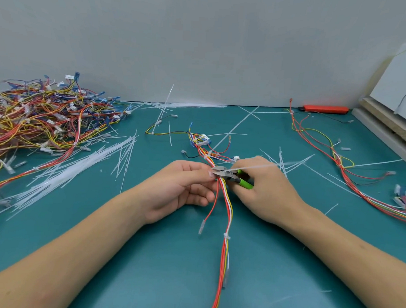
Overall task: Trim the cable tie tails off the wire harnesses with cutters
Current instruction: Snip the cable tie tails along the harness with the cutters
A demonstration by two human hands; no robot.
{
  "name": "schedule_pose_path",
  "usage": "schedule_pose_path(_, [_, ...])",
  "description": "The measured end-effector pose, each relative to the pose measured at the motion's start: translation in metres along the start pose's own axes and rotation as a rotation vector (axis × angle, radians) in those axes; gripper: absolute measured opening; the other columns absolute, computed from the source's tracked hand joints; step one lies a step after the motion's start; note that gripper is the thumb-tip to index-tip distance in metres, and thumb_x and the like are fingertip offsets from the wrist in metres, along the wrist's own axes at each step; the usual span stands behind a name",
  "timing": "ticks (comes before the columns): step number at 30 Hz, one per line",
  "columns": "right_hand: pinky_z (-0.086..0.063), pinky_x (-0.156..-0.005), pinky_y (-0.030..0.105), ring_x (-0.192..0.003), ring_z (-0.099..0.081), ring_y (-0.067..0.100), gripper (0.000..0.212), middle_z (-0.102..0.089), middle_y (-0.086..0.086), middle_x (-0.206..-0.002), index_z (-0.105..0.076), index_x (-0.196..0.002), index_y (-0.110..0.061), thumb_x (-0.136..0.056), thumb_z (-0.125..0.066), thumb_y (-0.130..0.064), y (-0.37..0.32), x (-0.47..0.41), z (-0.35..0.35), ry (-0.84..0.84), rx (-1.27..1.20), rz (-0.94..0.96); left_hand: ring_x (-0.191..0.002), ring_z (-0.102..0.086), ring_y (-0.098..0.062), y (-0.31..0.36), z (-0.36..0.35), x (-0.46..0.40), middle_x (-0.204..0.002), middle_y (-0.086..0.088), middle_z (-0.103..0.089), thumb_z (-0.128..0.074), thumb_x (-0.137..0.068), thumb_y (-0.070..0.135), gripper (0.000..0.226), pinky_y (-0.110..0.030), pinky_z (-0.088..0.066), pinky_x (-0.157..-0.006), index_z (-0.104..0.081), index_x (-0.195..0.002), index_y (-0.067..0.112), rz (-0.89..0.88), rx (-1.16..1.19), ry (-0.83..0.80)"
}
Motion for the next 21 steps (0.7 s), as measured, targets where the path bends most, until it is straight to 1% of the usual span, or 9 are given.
schedule_pose_path(3, [-0.047,-0.080,0.041,-0.079,-0.054,0.020,0.015,-0.058,-0.010,-0.073,-0.063,-0.076,-0.023,-0.086,-0.057,-0.032,-0.0010,-0.0014,0.0006,-0.009,-0.004,-0.005,-0.065,-0.065,-0.015,-0.0004,0.0009,-0.0007,-0.084,-0.010,-0.069,-0.066,-0.096,0.015,0.010,-0.023,-0.056,-0.062,-0.073,-0.095,0.008,-0.005,0.002,-0.005])
schedule_pose_path(8, [-0.048,-0.080,0.041,-0.079,-0.056,0.025,0.018,-0.059,-0.005,-0.072,-0.065,-0.078,-0.019,-0.088,-0.057,-0.032,-0.0027,-0.0013,0.0012,-0.031,-0.026,0.012,-0.065,-0.064,-0.015,-0.0009,0.0010,-0.0006,-0.084,-0.010,-0.067,-0.061,-0.099,0.013,0.013,-0.023,-0.055,-0.061,-0.072,-0.094,0.009,-0.018,-0.016,-0.005])
schedule_pose_path(11, [-0.047,-0.079,0.040,-0.079,-0.056,0.025,0.017,-0.058,-0.006,-0.071,-0.064,-0.078,-0.020,-0.088,-0.056,-0.031,-0.0042,-0.0015,0.0015,-0.036,-0.028,0.010,-0.065,-0.064,-0.015,-0.0007,0.0009,-0.0007,-0.084,-0.010,-0.066,-0.061,-0.100,0.014,0.015,-0.023,-0.055,-0.061,-0.073,-0.092,0.010,-0.021,-0.023,0.001])
schedule_pose_path(16, [-0.047,-0.072,0.039,-0.074,-0.053,0.020,0.016,-0.056,-0.004,-0.068,-0.064,-0.076,-0.018,-0.087,-0.058,-0.028,-0.0050,-0.0010,0.0019,-0.041,-0.043,-0.002,-0.066,-0.064,-0.015,-0.0007,0.0014,-0.0005,-0.085,-0.009,-0.067,-0.063,-0.099,0.015,0.015,-0.023,-0.055,-0.061,-0.074,-0.091,0.012,-0.022,-0.019,-0.004])
schedule_pose_path(18, [-0.048,-0.065,0.041,-0.068,-0.051,0.023,0.023,-0.055,0.000,-0.064,-0.064,-0.076,-0.015,-0.089,-0.057,-0.033,-0.0010,0.0002,0.0009,-0.048,-0.002,-0.043,-0.066,-0.064,-0.015,-0.0006,0.0007,-0.0003,-0.085,-0.009,-0.067,-0.065,-0.097,0.019,0.013,-0.024,-0.055,-0.062,-0.074,-0.090,0.013,-0.026,-0.022,-0.013])
schedule_pose_path(21, [-0.045,-0.057,0.043,-0.063,-0.048,0.031,0.035,-0.049,0.004,-0.057,-0.052,-0.070,-0.011,-0.093,-0.063,-0.035,0.0024,0.0005,-0.0005,-0.029,0.081,-0.083,-0.067,-0.064,-0.015,0.0004,-0.0005,0.0006,-0.087,-0.009,-0.067,-0.065,-0.096,0.021,0.014,-0.023,-0.054,-0.063,-0.074,-0.089,0.013,-0.032,-0.035,-0.027])
Point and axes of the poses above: each hand's wrist, its own x-axis away from the middle knuckle, its own z-axis out of the back of the hand, y = z × x, the point moved 4 cm from there along -x, towards the middle knuckle
